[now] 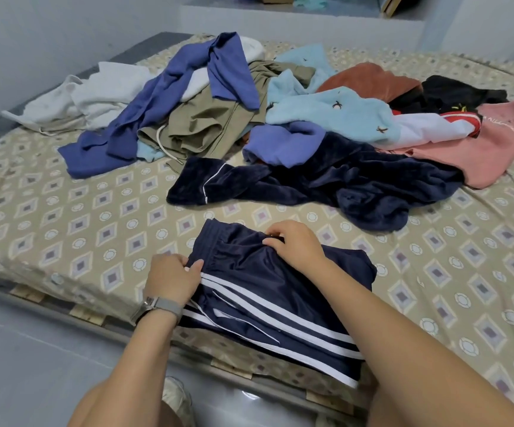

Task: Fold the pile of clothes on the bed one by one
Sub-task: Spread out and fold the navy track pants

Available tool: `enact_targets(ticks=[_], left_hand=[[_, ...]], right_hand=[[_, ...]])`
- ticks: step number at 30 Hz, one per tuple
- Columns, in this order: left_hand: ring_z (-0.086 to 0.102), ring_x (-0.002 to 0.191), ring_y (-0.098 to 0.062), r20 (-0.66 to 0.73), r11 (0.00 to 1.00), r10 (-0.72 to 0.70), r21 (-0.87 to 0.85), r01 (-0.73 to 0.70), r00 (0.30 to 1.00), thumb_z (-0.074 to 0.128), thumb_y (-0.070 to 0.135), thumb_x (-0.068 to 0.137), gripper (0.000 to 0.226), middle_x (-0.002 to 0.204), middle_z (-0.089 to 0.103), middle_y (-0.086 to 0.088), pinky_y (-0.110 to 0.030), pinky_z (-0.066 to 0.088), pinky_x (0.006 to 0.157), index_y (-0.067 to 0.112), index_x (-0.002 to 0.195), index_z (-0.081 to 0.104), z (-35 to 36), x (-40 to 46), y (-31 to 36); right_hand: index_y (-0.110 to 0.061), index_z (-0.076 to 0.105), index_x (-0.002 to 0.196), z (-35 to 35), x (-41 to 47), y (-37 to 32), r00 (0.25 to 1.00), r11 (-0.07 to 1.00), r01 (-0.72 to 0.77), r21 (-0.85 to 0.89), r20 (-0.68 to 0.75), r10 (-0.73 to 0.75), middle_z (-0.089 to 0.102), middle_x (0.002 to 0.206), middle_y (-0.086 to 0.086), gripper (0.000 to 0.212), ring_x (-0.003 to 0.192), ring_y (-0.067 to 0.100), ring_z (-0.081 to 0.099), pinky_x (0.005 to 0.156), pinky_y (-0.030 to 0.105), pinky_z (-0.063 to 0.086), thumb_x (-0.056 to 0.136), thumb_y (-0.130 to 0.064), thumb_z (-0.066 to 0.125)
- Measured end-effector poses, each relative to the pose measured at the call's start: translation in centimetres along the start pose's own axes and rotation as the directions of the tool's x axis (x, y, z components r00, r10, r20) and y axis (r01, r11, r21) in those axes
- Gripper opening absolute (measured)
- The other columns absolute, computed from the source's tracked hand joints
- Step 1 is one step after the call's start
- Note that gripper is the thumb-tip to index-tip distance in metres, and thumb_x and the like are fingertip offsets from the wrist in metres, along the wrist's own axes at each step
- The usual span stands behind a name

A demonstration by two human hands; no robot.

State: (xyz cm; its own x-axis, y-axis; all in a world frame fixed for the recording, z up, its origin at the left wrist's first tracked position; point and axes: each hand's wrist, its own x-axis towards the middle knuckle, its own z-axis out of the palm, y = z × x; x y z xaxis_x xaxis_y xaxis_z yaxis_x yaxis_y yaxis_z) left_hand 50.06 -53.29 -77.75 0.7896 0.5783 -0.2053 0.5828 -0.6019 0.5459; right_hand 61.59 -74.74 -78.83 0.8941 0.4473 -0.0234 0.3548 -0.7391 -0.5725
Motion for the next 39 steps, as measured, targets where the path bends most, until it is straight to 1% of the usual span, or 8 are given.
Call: enact_targets(ticks=[2, 5, 8, 10, 15, 18, 24, 39], left_hand=[[0.060, 0.094, -0.028, -0.114, 0.999, 0.031, -0.027, -0.034, 0.993, 0.067, 0.038, 0.082, 0.027, 0.114, 0.056, -0.013, -0.033, 0.048, 0.079, 0.013, 0.090, 0.064, 0.0, -0.2, 0.4], [0.056, 0.113, -0.029, 0.005, 0.983, -0.067, -0.173, 0.067, 0.998, 0.068, 0.058, 0.077, 0.070, 0.125, 0.054, -0.010, -0.034, 0.044, 0.086, 0.007, 0.124, 0.054, -0.1, -0.2, 1.6], [0.061, 0.076, -0.024, 0.167, 0.977, -0.103, -0.168, 0.131, 0.981, 0.066, 0.069, 0.072, 0.066, 0.085, 0.063, -0.005, -0.028, 0.043, 0.061, 0.006, 0.092, 0.057, 0.3, -0.3, 2.3], [0.059, 0.066, -0.024, 0.186, 0.977, -0.096, -0.171, 0.129, 0.978, 0.070, 0.056, 0.077, 0.051, 0.072, 0.061, -0.005, -0.028, 0.042, 0.056, 0.006, 0.079, 0.058, 0.7, -0.6, 2.3], [0.066, 0.082, -0.028, 0.332, 0.840, -0.114, -0.472, 0.270, 0.936, 0.080, 0.033, 0.077, 0.031, 0.089, 0.070, -0.009, -0.036, 0.054, 0.075, 0.007, 0.087, 0.065, -0.6, -3.4, 2.8], [0.062, 0.084, -0.021, 0.319, 0.790, -0.029, -0.574, 0.217, 0.947, 0.075, 0.027, 0.083, 0.030, 0.093, 0.065, 0.000, -0.035, 0.049, 0.076, 0.013, 0.105, 0.060, -2.5, -6.1, 2.9], [0.067, 0.097, -0.028, 0.296, 0.749, 0.042, -0.641, 0.166, 0.954, 0.076, 0.033, 0.082, 0.042, 0.108, 0.069, -0.006, -0.045, 0.053, 0.092, 0.017, 0.117, 0.060, -8.1, -8.9, 2.1], [0.069, 0.090, -0.027, 0.316, 0.569, -0.204, -0.732, 0.375, 0.926, 0.080, 0.030, 0.078, 0.028, 0.100, 0.072, -0.008, -0.041, 0.057, 0.083, 0.018, 0.097, 0.064, -17.8, 2.3, -0.3]], right_hand=[[-0.021, 0.069, 0.112, -2.0, -0.3, 1.0, 0.987, 0.994, -0.067, 0.086, -0.137, 0.079, 0.064, 0.119, -0.002, 0.031, 0.115, 0.018, 0.055, 0.099, 0.034, 0.043, 0.085, -0.036, 0.071], [-0.016, 0.057, 0.127, -6.8, -2.9, 4.2, 0.846, 0.890, -0.422, 0.171, -0.280, 0.455, 0.057, 0.129, 0.007, 0.061, 0.119, 0.028, 0.053, 0.095, 0.038, 0.044, 0.079, -0.051, 0.071], [-0.004, 0.047, 0.135, -9.6, -8.5, 4.9, 0.646, 0.619, -0.750, 0.235, 0.058, 0.761, 0.055, 0.132, 0.015, 0.081, 0.108, 0.032, 0.058, 0.073, 0.034, 0.046, 0.084, -0.067, 0.054], [-0.006, 0.046, 0.137, -9.2, -11.5, 4.0, 0.584, 0.551, -0.811, 0.198, 0.348, 0.734, 0.055, 0.131, 0.015, 0.075, 0.095, 0.027, 0.059, 0.060, 0.029, 0.041, 0.090, -0.066, 0.045], [-0.012, 0.045, 0.136, -6.8, -13.4, 3.8, 0.673, 0.544, -0.739, 0.397, 0.463, 0.576, 0.058, 0.128, 0.004, 0.066, 0.101, 0.020, 0.062, 0.076, 0.033, 0.055, 0.086, -0.048, 0.068], [-0.013, 0.050, 0.134, -6.0, -13.7, 3.4, 0.789, 0.512, -0.597, 0.618, 0.338, 0.513, 0.063, 0.123, 0.008, 0.047, 0.108, 0.027, 0.063, 0.097, 0.045, 0.051, 0.095, -0.037, 0.059], [-0.030, 0.060, 0.105, -7.9, -15.0, 0.1, 0.909, 0.533, -0.319, 0.784, 0.095, 0.405, 0.069, 0.114, 0.003, 0.009, 0.103, 0.026, 0.066, 0.096, 0.049, 0.051, 0.096, -0.033, 0.059], [-0.018, 0.063, 0.109, -9.5, 2.0, -10.9, 0.915, 0.618, -0.402, 0.675, 0.308, 0.259, 0.073, 0.100, -0.004, 0.040, 0.088, 0.014, 0.071, 0.068, 0.026, 0.055, 0.074, -0.021, 0.083]])
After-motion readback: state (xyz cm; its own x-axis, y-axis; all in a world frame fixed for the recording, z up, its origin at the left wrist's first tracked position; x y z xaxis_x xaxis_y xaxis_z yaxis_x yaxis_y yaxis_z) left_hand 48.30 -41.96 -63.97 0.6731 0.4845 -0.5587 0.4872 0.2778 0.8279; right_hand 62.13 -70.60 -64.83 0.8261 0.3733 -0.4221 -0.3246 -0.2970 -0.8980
